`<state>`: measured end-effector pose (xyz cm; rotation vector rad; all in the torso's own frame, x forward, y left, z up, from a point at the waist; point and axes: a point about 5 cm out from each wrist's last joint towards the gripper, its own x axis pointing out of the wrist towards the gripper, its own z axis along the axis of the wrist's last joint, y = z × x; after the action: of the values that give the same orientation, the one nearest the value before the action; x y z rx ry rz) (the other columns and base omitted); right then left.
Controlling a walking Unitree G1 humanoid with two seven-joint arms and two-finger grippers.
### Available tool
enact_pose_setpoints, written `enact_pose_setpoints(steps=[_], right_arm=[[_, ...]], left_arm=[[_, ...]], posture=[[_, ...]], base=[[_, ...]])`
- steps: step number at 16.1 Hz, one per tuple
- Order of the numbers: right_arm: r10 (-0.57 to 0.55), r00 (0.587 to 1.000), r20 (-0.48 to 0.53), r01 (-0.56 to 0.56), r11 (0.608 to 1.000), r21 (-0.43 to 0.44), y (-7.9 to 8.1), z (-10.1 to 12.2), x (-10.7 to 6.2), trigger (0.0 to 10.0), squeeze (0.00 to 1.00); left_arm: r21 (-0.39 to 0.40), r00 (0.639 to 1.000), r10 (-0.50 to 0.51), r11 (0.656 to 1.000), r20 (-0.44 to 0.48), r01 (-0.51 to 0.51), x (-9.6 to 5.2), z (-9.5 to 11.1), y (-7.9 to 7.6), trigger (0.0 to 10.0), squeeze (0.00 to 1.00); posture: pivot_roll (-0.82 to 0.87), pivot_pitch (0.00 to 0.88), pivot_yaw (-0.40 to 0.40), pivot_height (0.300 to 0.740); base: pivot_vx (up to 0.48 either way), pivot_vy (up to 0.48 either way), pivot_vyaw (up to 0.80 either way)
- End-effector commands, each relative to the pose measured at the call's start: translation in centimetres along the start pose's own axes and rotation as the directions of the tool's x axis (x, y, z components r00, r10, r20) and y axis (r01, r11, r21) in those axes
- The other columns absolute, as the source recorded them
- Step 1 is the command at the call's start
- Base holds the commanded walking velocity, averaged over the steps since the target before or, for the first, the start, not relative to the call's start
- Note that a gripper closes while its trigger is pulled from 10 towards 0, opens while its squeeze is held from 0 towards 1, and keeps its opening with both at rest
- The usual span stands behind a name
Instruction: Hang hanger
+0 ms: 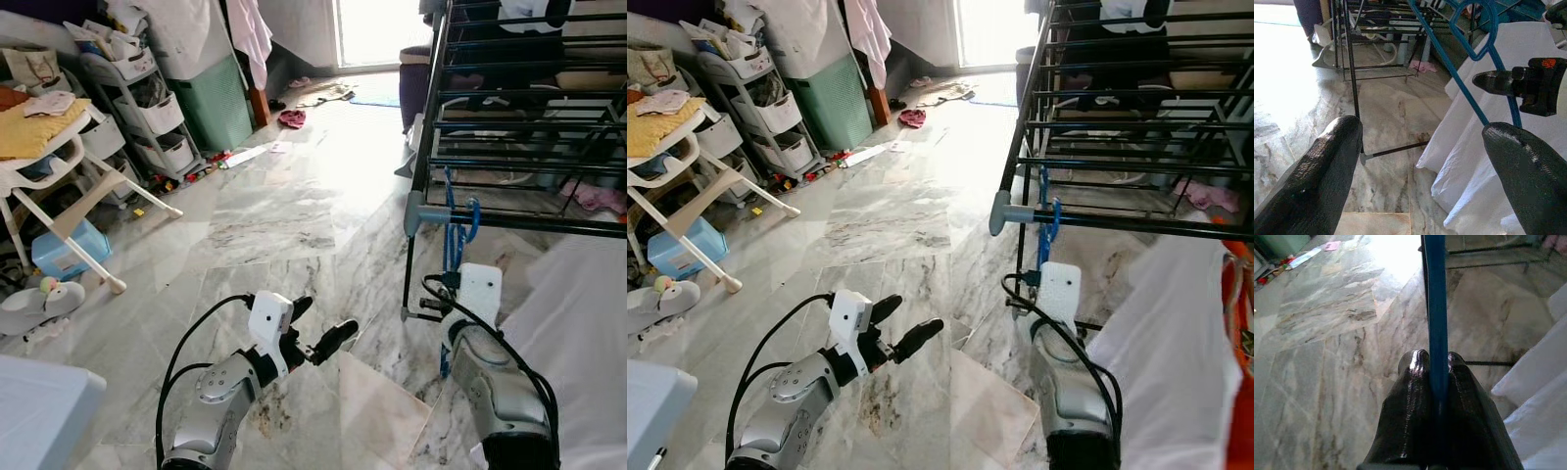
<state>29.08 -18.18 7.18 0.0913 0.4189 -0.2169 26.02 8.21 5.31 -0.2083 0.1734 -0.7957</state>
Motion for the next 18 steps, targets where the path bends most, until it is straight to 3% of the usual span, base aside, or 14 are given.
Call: enact_pose_setpoints(steps=[1,8,9,10,18], right_arm=[[-0.037,0.988,-0.150,0.043,0.998,0.039,-0.8,-2.8,-0.4,10.0,0.00],[-0.059,0.978,-0.199,0.065,0.998,0.023,-1.6,-3.4,-1.7,10.0,0.00],[-0.064,0.977,-0.203,0.071,0.997,0.028,-1.8,-3.6,-1.8,10.0,0.10],[-0.068,0.976,-0.206,0.075,0.997,0.026,-1.8,-3.6,-1.8,10.0,1.00],[-0.110,0.990,-0.085,0.109,0.994,-0.022,-2.3,-1.3,-1.8,10.0,1.00]], left_arm=[[0.020,1.000,0.017,1.000,-0.017,-0.017,-0.5,-0.1,0.4,10.0,0.00],[0.029,1.000,0.007,1.000,-0.030,-0.007,-0.5,-0.2,0.2,10.0,0.00],[0.029,1.000,0.006,1.000,-0.030,-0.005,-0.5,-0.2,0.2,10.0,0.00],[0.027,1.000,0.007,1.000,-0.030,-0.006,-0.4,-0.2,0.2,10.0,0.00],[0.011,1.000,-0.001,1.000,-0.027,0.001,-0.3,-0.4,0.3,10.0,0.00]], posture=[[-0.25,0.004,0.164,0.740],[-0.26,0.012,0.173,0.740],[-0.26,0.013,0.171,0.740],[-0.26,0.013,0.171,0.740],[-0.26,0.011,0.168,0.740]], base=[[0.000,0.000,0.00],[0.000,0.000,0.00],[0.000,0.000,0.00],[0.000,0.000,0.00],[0.000,0.000,0.00]])
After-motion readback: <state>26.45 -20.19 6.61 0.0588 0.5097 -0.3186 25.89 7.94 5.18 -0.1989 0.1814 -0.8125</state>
